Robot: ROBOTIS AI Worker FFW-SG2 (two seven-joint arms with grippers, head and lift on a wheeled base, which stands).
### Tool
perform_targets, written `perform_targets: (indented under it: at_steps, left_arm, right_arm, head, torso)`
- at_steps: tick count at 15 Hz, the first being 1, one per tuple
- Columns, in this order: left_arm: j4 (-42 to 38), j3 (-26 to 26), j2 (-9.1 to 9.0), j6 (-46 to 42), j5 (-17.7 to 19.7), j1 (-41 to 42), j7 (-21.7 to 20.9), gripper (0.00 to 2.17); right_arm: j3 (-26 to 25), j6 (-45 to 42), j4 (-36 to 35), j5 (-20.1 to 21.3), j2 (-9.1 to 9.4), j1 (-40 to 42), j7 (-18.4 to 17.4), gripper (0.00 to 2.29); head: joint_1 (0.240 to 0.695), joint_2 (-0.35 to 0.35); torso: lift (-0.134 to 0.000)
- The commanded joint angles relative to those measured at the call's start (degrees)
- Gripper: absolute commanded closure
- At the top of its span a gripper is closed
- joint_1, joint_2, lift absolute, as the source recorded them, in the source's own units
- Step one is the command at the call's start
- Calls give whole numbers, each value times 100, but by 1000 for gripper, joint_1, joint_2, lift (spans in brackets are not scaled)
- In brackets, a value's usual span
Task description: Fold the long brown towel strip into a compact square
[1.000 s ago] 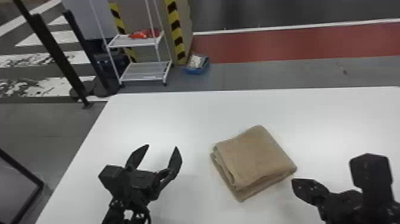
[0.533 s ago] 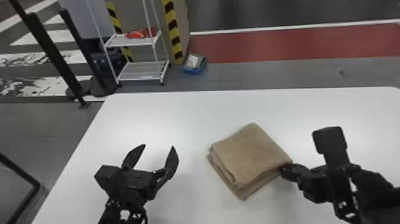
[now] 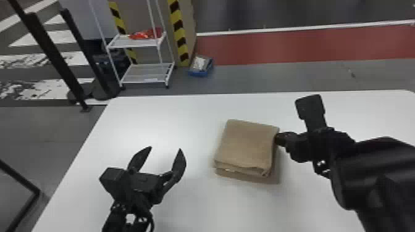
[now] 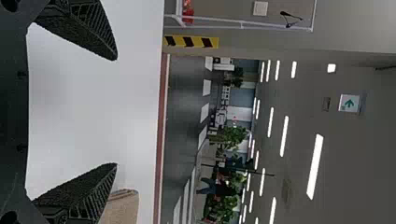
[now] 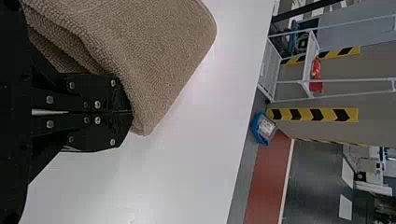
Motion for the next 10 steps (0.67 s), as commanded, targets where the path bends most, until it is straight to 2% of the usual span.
perform_targets:
  at_steps: [1,3,5,7,8,10]
  left_arm:
    - [65,-46,0,32,-8,-89,0,60]
    - [180,-151,9,50,-35,-203,0,60]
    - [180,-151,9,50,-35,-194,0,60]
    - [180,-134,18,50,-35,-185,0,60]
    - [188,-143,9,50,-35,-185,0,60]
    - [206,-169,0,50,-70,-194,0,60]
  right_arm:
    - [28,-483,530,-20,16,-253,-41,2013]
    - [28,-676,671,-29,16,-288,-120,2013]
    - [-16,-764,521,6,16,-113,-296,2013]
    - [-139,-905,-226,59,16,336,-744,2013]
    - [-166,-1151,-727,59,16,661,-850,2013]
    - [-96,-1432,-1535,50,16,1162,-674,2013]
  head:
    - [695,180]
    - [695,178]
    - [695,168]
    - [695,155]
    - [695,155]
    - [695,135]
  torso:
    - [-122]
    - [-122]
    - [-122]
    - [-122]
    - [-122]
    - [-122]
